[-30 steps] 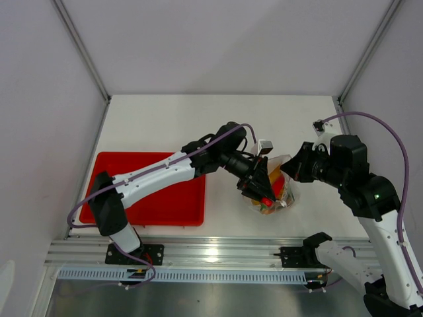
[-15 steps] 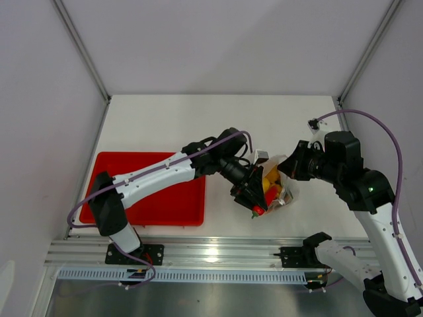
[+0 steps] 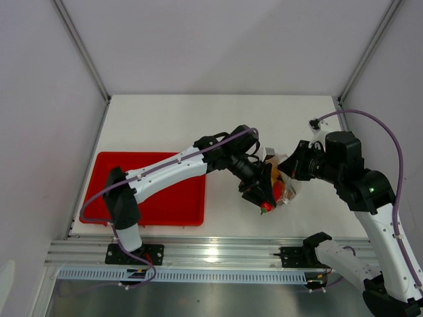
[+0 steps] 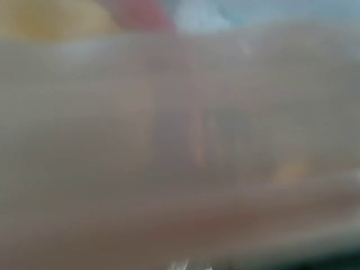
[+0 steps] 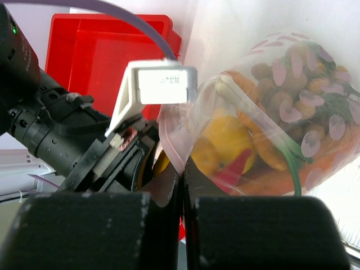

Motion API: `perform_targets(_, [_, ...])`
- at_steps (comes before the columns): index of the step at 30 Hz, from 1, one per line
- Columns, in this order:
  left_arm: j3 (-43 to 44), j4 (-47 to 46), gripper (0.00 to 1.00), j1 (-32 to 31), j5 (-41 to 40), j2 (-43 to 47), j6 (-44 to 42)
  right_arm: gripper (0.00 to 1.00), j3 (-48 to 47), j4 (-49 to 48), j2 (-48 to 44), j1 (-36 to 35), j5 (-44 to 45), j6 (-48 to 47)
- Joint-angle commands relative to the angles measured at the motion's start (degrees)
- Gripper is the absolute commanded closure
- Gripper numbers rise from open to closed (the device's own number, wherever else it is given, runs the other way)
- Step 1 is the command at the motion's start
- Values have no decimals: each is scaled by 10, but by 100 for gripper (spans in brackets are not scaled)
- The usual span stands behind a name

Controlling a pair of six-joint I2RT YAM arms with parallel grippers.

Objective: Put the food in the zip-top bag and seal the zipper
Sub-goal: Place the fake vegetable in the zipper food storage bag.

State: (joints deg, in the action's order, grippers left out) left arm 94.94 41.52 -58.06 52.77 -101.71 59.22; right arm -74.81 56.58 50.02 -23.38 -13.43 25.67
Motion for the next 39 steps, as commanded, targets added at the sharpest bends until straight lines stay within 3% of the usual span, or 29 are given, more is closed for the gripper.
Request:
perform_targets(1, [17,23,59,11,-77,15,3,100,-14,-50,-16,-2,-14,12])
perform_targets(5, [-2,10,43,18,-130,47,5,100,-21,-42,-20,-2,-9,11])
perform_targets(8, [-16,6,39,23,-158,68,2,100,-25,-39,-19,-2,-5,13])
perform_targets(16, [-46,5,37,25,-178,113,-13,100,-27,-41,-18,-2,-12,25])
perform_targets(21, [-59,16,35,23,-213,157,-68,100,-38,-35,-12,-2,-8,24])
perform_targets(23, [-66,6,27,18,-218,182,-101,100,-43,-32,-6,-3,-5,24])
perform_targets(25, [-70,8,26,7,-243,206,-145,100,-47,-24,-4,-3,-3,23])
perform_targets(33, [-121,-43,28,-2,-353,315,-236,100,-61,-5,9,-2,-12,20])
perform_targets(36, [-117,-28,37,-1,-424,329,-271,100,-72,3,7,-2,-13,20])
perform_targets(39, [-118,-27,56,-1,-440,324,-278,100,-76,4,7,-2,-20,25])
